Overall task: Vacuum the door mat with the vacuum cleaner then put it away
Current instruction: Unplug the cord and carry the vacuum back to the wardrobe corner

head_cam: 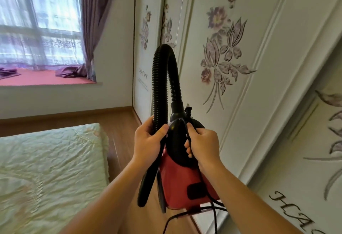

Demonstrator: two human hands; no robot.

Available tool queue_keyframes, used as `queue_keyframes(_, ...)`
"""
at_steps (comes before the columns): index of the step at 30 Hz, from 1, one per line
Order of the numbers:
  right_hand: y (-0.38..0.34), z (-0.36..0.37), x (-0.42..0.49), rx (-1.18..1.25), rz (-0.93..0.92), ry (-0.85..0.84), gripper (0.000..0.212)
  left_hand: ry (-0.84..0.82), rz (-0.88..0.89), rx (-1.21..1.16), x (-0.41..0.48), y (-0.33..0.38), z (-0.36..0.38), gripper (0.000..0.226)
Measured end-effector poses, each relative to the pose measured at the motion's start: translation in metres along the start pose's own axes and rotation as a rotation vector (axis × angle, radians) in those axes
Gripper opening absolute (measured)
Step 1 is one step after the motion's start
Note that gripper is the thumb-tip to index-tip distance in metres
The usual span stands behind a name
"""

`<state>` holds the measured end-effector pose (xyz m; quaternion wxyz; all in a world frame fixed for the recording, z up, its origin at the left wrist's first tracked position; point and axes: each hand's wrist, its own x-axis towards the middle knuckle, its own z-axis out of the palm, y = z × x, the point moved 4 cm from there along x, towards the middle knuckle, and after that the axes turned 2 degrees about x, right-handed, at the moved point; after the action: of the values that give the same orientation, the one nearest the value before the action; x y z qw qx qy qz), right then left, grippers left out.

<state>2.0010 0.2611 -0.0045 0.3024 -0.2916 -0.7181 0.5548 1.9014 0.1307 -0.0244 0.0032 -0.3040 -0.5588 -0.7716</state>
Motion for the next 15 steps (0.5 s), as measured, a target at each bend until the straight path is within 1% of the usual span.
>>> queue_keyframes(5,0.005,0.043,0.048,0.018,-0.008,-0.074,0.046,0.056,0.011,0.063,0.041,-0.020,-0.022,0.009)
queue_keyframes(8,0.009,0.072,0.081,0.035,0.008,-0.143,0.046,0.116,0.019,0.120,0.066,-0.036,-0.037,0.014)
queue_keyframes(15,0.028,0.138,0.178,0.104,0.043,-0.280,0.046,0.240,-0.011,0.212,0.145,-0.088,-0.055,0.016)
